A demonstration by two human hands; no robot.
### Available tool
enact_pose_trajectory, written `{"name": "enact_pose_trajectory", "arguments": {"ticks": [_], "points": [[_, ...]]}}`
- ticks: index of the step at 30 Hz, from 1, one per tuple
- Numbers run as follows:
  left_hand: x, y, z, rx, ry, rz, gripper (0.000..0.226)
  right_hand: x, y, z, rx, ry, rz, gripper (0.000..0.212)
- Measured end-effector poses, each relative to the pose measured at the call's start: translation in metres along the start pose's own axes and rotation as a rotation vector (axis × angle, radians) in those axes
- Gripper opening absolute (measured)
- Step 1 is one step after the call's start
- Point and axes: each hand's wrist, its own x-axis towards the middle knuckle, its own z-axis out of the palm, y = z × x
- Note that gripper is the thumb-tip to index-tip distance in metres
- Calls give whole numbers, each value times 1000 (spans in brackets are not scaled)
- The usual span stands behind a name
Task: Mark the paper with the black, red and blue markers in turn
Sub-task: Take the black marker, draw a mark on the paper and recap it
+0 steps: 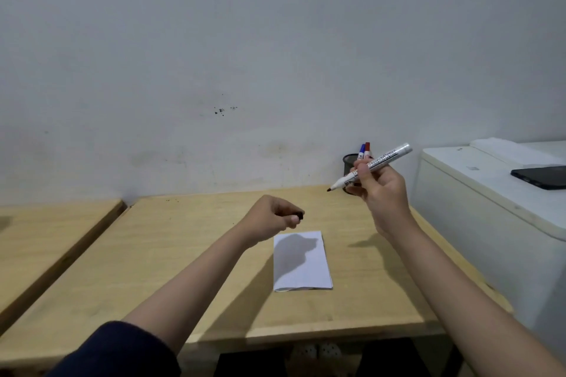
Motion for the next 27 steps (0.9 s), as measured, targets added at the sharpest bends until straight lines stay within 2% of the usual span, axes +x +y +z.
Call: {"name": "enact_pose_trajectory", "arguments": {"ticks": [4, 14, 19, 24, 27], "points": [[3, -18, -9, 103, 111, -65, 22, -4, 17, 7, -64, -4, 66, 9], [48, -71, -15, 256, 215, -181, 27, -3, 64, 22, -133, -4, 203, 6], [57, -97, -11, 331, 181, -166, 26, 1, 80, 29, -137, 3, 238, 7], [50, -116, -9, 236, 232, -129, 35, 2, 92, 39, -148, -20, 267, 8], [40, -119, -8, 143, 335, -85, 32, 3, 96, 46, -115, -24, 298, 7]]}}
